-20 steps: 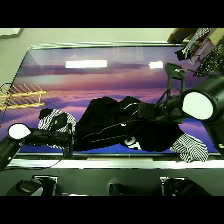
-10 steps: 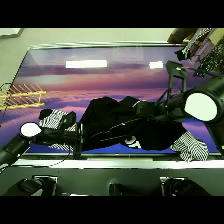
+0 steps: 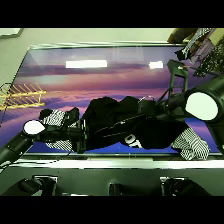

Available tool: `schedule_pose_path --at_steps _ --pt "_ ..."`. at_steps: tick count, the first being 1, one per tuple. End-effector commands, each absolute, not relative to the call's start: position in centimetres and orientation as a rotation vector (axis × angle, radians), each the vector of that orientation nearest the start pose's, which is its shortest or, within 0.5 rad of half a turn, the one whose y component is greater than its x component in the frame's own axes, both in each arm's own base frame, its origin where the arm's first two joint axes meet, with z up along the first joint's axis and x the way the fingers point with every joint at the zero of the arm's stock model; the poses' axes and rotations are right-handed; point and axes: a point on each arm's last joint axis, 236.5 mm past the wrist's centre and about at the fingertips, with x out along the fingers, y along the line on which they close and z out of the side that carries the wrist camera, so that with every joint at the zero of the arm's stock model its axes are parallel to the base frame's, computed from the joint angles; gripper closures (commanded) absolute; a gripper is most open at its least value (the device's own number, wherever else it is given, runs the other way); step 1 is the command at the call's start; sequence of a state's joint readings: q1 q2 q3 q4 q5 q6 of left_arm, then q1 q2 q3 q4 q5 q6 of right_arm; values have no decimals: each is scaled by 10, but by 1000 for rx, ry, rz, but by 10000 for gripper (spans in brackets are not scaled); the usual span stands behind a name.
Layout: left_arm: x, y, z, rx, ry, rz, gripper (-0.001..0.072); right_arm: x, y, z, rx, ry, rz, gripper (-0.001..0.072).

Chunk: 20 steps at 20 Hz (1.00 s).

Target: Fold the clothes and pants, and hang the long-sleeved shirts on hangers.

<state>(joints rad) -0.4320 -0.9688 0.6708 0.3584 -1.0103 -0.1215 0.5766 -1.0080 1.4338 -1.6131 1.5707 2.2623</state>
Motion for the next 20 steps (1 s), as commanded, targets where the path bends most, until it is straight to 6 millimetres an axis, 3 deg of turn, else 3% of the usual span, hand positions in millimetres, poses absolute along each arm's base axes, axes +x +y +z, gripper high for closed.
schedule_pose_path --at_steps 1,4,9,13,14,18,20 --pt "214 -306 79 166 499 -1428 688 260 163 168 226 1231 90 430" --pt "214 -306 79 166 499 -1428 688 250 149 162 171 1277 45 273" --pt "214 -306 79 165 499 -1428 688 252 124 165 144 1250 -58 273" --pt "214 -306 79 165 500 -1428 689 253 107 184 188 1155 -101 207" --pt "214 -306 79 165 499 -1428 688 251 93 191 206 1124 -152 204" --pt "214 -306 79 165 500 -1428 689 233 -2 209 369 1058 -450 184" --pt "214 -306 79 165 500 -1428 688 237 -19 199 351 1138 -366 160"
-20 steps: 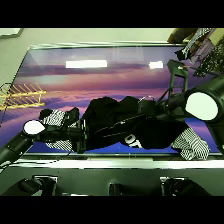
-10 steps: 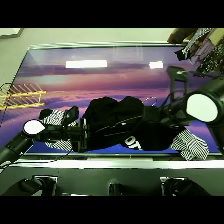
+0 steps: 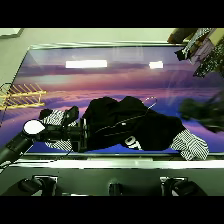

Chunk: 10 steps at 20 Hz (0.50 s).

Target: Fold the clothes and pants, and hang the long-sleeved shirts on hangers.

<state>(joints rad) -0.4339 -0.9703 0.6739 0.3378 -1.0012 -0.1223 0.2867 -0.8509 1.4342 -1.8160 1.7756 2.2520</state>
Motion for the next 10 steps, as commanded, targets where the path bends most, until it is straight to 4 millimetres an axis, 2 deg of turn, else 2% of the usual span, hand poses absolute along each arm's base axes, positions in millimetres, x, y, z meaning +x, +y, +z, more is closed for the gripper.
schedule_pose_path --at_steps 1,3,5,8,10 --pt "214 -306 79 165 500 -1428 688 244 -10 194 290 1180 -198 173" --pt "214 -306 79 166 500 -1428 688 255 12 191 120 1197 143 170" --pt "214 -306 79 166 501 -1428 688 270 39 195 0 1124 371 170" --pt "214 -306 79 166 501 -1428 688 286 66 184 -314 1046 655 164" --pt "214 -306 79 166 501 -1428 688 289 84 167 -361 1086 764 164"
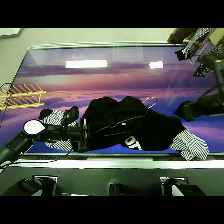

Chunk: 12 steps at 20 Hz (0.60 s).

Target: Fold the clothes and pants, and hang the long-sleeved shirts on hangers.

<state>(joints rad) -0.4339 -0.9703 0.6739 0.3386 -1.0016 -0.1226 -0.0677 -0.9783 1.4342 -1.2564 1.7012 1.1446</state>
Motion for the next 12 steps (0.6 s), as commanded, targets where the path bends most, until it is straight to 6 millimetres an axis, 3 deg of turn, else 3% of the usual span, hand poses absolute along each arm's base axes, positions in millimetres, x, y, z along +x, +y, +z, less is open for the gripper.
schedule_pose_path --at_steps 1,6,12 --pt "214 -306 79 166 501 -1428 688 291 94 156 -367 1119 805 164" --pt "214 -306 78 166 501 -1428 688 297 127 123 -369 1198 963 165" --pt "214 -306 78 166 501 -1428 688 292 134 123 -351 1202 1018 206"
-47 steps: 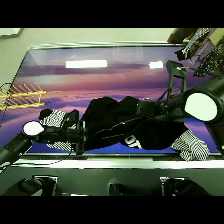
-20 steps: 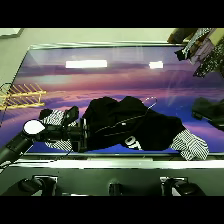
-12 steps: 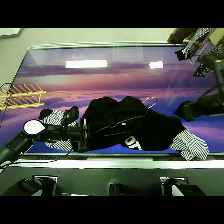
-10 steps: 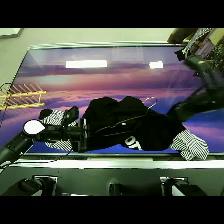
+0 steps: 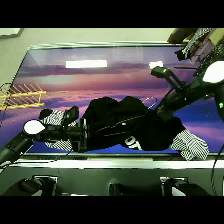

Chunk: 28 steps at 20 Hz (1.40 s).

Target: Fold the clothes and pants, and hang the long-sleeved shirts on hangers.

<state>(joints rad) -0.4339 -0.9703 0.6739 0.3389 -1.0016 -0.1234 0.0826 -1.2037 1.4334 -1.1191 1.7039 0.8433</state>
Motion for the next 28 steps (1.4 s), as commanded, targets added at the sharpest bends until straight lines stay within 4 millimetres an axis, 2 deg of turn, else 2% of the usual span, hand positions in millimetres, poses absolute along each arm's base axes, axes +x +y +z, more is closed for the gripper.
schedule_pose_path --at_steps 1,6,7,10,14,15,17,19,20,22,23,24,28 --pt "214 -306 78 166 501 -1428 688 291 134 123 -353 1205 1021 223" --pt "214 -306 78 166 501 -1428 688 281 134 100 -319 1266 1033 232" --pt "214 -306 79 166 501 -1429 688 281 134 97 -314 1270 1033 279" --pt "214 -306 78 154 512 -1424 688 277 135 97 -353 1255 1079 691" --pt "214 -306 79 150 514 -1422 680 272 134 101 -360 1254 1088 686" --pt "214 -306 79 146 517 -1421 627 271 134 103 -364 1245 1085 687" --pt "222 -304 78 75 574 -1366 383 269 133 109 -377 1226 1077 688" --pt "235 -297 78 -11 629 -1289 338 266 132 117 -391 1201 1067 688" --pt "244 -291 78 -65 661 -1239 234 264 130 120 -403 1191 1056 689" --pt "270 -272 79 -221 728 -1089 87 262 126 126 -428 1173 1033 689" --pt "283 -260 81 -285 744 -1022 58 260 124 129 -436 1164 1026 689" --pt "295 -245 83 -354 758 -953 34 259 124 132 -441 1153 1023 689" --pt "338 -180 87 -668 803 -669 31 256 118 139 -462 1139 978 688"
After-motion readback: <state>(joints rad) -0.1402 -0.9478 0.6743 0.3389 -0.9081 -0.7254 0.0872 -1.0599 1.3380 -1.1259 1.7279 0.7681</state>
